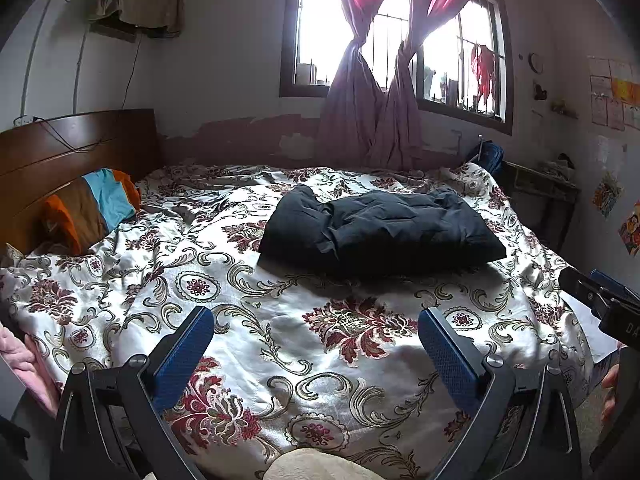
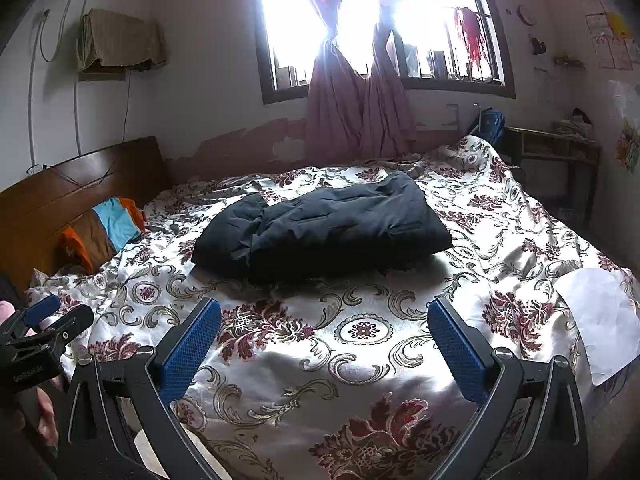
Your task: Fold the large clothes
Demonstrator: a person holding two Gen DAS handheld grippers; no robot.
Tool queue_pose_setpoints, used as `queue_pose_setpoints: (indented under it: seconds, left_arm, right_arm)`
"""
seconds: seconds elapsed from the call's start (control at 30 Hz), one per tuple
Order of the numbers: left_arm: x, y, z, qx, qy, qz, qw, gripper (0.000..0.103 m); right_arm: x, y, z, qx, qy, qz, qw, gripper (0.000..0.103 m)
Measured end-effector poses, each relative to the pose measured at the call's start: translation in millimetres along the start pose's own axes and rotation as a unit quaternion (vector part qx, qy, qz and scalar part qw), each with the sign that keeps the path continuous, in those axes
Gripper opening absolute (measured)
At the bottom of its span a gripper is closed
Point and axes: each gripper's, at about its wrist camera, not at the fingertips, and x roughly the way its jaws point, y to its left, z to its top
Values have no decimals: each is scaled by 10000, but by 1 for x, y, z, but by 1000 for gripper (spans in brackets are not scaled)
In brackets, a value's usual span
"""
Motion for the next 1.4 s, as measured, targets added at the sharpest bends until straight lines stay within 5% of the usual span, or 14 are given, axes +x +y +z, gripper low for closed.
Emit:
queue_pose_setpoints:
  seconds: [0.93,1.17,1.4]
  left_arm:
    - [4,-2,-6,-257,221,-158,9993,103]
    - [4,3,-5,-423,184,438,9980,103]
    - [3,3,-2,-416,134,407,9982,103]
  right_arm:
    - [2,4,-2,39,23,-30,10000,101]
    - [2,6,-5,77,29,-53,10000,101]
    - [3,6,-5,65,29,-56,10000,101]
